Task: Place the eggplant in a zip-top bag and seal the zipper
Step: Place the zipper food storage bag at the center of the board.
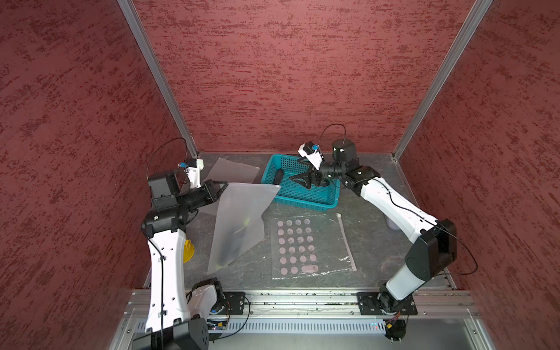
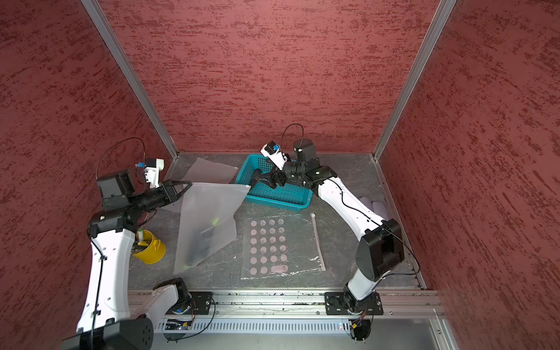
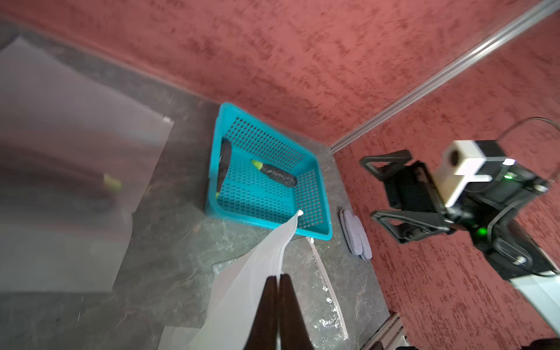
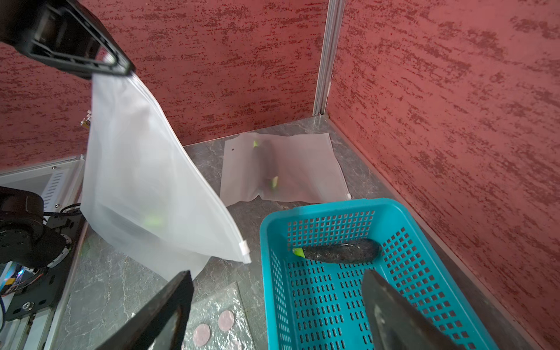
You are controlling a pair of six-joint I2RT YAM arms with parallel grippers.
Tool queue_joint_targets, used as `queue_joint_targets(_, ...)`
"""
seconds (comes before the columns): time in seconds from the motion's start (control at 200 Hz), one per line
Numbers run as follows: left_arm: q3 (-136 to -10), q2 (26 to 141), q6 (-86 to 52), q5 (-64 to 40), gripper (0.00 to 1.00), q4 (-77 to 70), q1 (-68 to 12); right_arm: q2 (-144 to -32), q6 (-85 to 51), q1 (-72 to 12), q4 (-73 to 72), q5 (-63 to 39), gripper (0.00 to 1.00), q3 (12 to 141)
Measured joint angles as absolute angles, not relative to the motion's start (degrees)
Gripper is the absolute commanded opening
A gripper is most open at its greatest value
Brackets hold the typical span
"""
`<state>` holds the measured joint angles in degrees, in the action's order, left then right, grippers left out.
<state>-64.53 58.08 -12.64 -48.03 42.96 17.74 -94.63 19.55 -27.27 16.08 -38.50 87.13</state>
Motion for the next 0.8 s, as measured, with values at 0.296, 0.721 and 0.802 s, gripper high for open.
queue_joint_targets(0.296, -62.6, 67.4, -15.0, -35.0, 0.00, 38.3, 17.7, -94.7, 18.8, -27.3, 15.1, -38.2, 0.88, 85.5)
queue_joint_targets(0.721, -67.0, 87.7, -17.8, -11.3, 0.01, 35.6, 13.1, -94.7, 17.8, -27.2, 13.4, -38.1, 0.88, 80.9)
queue_joint_targets(0.802, -68.6, 90.5, -17.4, -6.0, 0.12, 36.4, 11.6, -94.7, 17.5, -27.2, 13.0, -38.1, 0.88, 80.4)
